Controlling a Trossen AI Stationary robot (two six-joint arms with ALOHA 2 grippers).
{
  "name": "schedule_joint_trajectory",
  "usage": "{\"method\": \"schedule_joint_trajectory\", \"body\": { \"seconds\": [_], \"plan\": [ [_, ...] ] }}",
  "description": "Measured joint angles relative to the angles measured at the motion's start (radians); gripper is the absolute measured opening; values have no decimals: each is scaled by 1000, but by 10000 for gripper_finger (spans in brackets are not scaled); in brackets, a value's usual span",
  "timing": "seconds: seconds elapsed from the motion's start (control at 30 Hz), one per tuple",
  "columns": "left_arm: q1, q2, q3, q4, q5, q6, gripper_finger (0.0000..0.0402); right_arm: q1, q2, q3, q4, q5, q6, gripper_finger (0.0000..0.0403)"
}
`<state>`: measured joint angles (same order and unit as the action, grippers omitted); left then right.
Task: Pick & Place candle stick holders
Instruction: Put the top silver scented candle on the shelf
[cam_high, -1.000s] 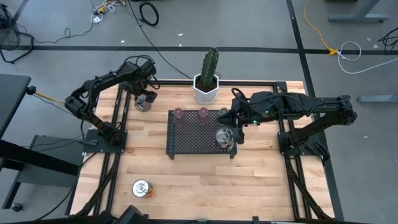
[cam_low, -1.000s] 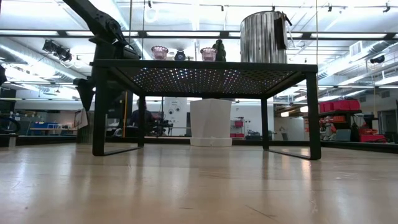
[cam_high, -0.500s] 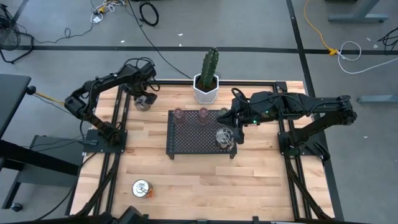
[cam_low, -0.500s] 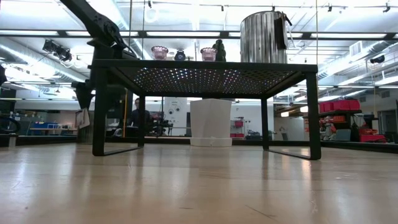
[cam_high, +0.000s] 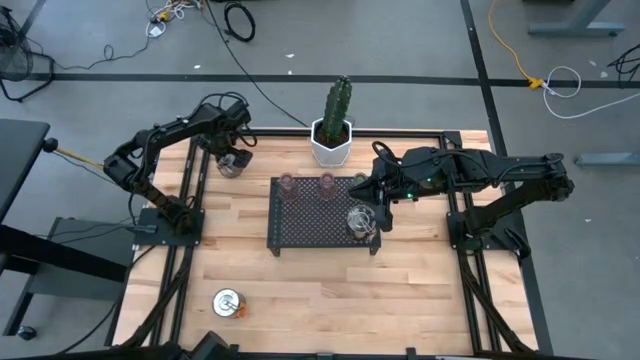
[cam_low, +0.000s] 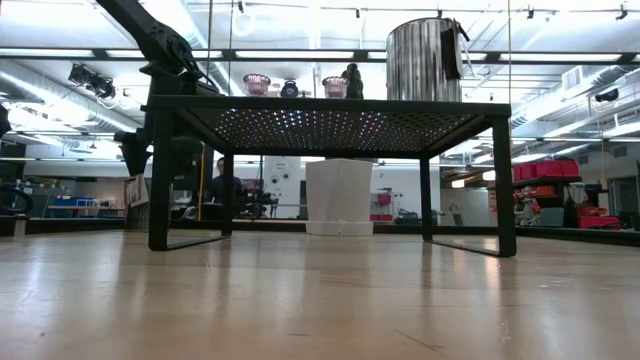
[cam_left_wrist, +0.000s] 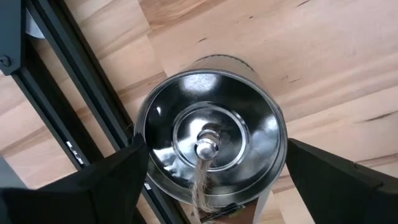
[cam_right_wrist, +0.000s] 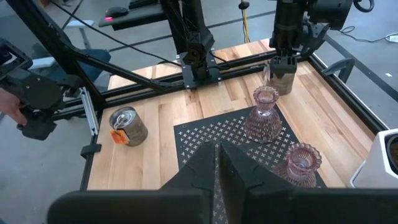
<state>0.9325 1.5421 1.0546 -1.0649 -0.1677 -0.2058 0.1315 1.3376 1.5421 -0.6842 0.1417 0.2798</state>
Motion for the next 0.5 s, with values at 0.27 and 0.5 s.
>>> {"method": "schedule_joint_trajectory", "body": {
  "seconds": [0.27, 0.5],
  "plan": [
    [0, 3, -2, 5, 11, 0, 334, 0, 0, 0, 0, 0, 0, 23],
    [0, 3, -2, 5, 15, 0, 309, 0, 0, 0, 0, 0, 12, 23]
  ]
}}
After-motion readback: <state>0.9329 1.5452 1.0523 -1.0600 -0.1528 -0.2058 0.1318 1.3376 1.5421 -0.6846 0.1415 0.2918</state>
